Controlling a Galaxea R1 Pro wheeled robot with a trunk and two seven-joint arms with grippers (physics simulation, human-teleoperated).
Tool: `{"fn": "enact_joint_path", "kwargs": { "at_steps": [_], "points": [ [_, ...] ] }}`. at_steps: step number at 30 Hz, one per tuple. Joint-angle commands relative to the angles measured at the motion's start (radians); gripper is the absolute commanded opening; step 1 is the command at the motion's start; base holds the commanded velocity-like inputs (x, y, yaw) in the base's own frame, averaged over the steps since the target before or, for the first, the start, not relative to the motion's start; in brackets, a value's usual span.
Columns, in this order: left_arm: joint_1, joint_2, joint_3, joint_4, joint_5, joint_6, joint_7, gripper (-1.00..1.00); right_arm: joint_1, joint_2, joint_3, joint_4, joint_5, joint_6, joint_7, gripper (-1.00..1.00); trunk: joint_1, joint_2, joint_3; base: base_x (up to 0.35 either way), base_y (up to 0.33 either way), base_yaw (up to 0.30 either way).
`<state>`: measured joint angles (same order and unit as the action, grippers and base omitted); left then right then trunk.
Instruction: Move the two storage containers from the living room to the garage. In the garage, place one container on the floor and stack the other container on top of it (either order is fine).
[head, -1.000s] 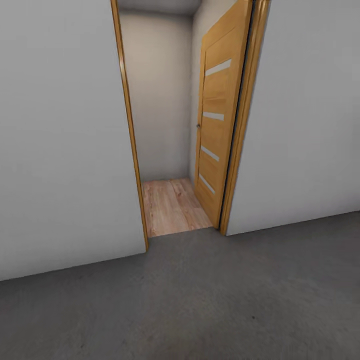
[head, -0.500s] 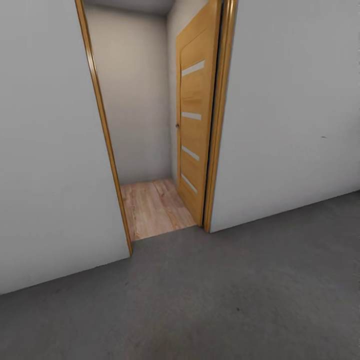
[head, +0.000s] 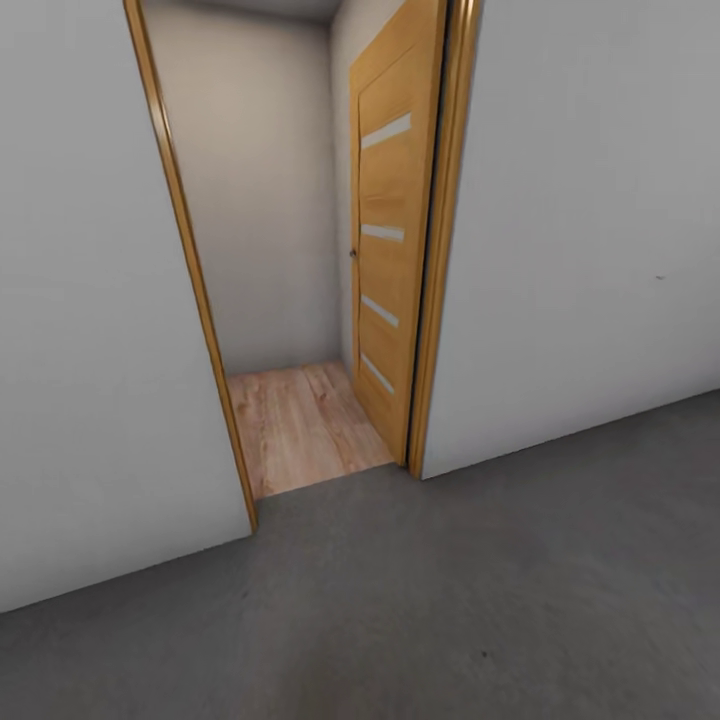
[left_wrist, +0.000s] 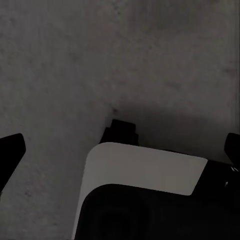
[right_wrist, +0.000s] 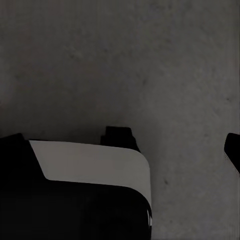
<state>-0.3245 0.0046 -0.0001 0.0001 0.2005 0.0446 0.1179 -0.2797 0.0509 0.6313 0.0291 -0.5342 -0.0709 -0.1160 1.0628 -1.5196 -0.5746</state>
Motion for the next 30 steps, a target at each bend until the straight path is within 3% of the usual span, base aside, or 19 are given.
{"fn": "enact_joint_path", "kwargs": {
  "at_steps": [1,30],
  "points": [
    [-0.001,0.000,0.000,0.000,0.006,0.003,0.002,1.00,-0.001,0.001,0.008,0.003,-0.010,-0.005,-0.001,1.00,0.000,0.000,-0.001,0.309,0.000,0.000],
    [-0.001,-0.001,-0.001,0.000,0.004,0.004,0.001,1.00,-0.001,0.000,0.008,0.003,-0.006,-0.007,-0.001,1.00,0.000,0.000,-0.001,0.309,0.000,0.000]
  ]
}}
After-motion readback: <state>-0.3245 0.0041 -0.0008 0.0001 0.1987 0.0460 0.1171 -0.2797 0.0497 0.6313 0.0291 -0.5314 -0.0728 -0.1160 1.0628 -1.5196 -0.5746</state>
